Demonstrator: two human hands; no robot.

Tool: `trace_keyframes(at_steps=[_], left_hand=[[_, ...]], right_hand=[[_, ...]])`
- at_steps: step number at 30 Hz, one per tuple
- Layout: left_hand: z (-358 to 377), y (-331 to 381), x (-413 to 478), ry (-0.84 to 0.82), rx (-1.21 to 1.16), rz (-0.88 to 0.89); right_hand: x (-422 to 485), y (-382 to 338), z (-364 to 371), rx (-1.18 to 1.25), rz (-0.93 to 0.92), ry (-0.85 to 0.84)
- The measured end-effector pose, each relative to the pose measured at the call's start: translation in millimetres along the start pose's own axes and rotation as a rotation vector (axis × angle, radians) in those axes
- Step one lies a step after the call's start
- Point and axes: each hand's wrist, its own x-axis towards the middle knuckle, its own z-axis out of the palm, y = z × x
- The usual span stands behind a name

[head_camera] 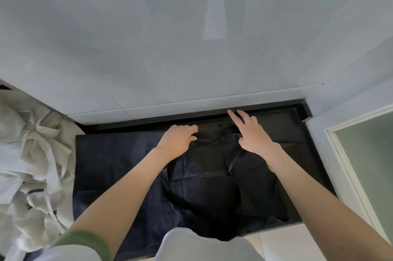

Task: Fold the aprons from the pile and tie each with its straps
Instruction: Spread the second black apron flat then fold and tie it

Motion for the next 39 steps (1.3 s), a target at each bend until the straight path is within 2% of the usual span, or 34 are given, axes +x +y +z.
trace_keyframes(at_steps=[3, 5, 10, 12, 14, 18, 23, 26, 29, 32, 37, 39], left_hand=[[-3.6, 4.7, -1.7, 0.15, -0.006, 0.204], [-2.6, 6.8, -1.7, 0.27, 0.02, 0.265], [-10.4, 14.5, 2.6, 0.488, 0.092, 0.195], [-14.6, 16.4, 2.3, 0.546, 0.12, 0.198], [-16.7, 19.0, -0.5, 0.558, 0.143, 0.218], [-17.5, 30.7, -13.1, 0.395, 0.126, 0.209], [-25.3, 61.4, -27.8, -0.06, 0.239, -0.012], [-21.1, 72.5, -35.8, -0.34, 0.327, -0.058], [-20.7, 82.8, -46.7, -0.616, 0.252, -0.082], [-17.5, 92.9, -56.0, -0.722, 0.136, -0.06], [-8.2, 102.0, -61.5, -0.806, 0.084, -0.004], [-4.0, 104.2, -60.8, -0.856, 0.07, 0.001]], right_hand=[[0.6, 8.1, -5.9, -0.096, 0.023, -0.096], [-1.3, 13.3, -9.8, -0.195, 0.057, -0.069], [-18.6, 15.2, -19.0, -0.139, 0.126, 0.407], [-26.7, 15.3, -20.6, -0.188, 0.137, 0.519], [-37.9, 17.4, -19.1, -0.242, 0.122, 0.555], [-62.4, 24.3, -7.6, -0.339, 0.043, 0.516], [-89.6, 24.8, 9.7, -0.366, 0.088, 0.34], [-106.0, 24.6, 18.3, -0.37, 0.137, 0.166], [-121.1, 28.0, 28.2, -0.38, 0.147, 0.006], [-134.8, 32.6, 40.4, -0.351, 0.163, -0.029], [-151.3, 37.7, 55.3, -0.329, 0.132, -0.004], [-155.5, 41.7, 61.9, -0.301, 0.108, -0.044]])
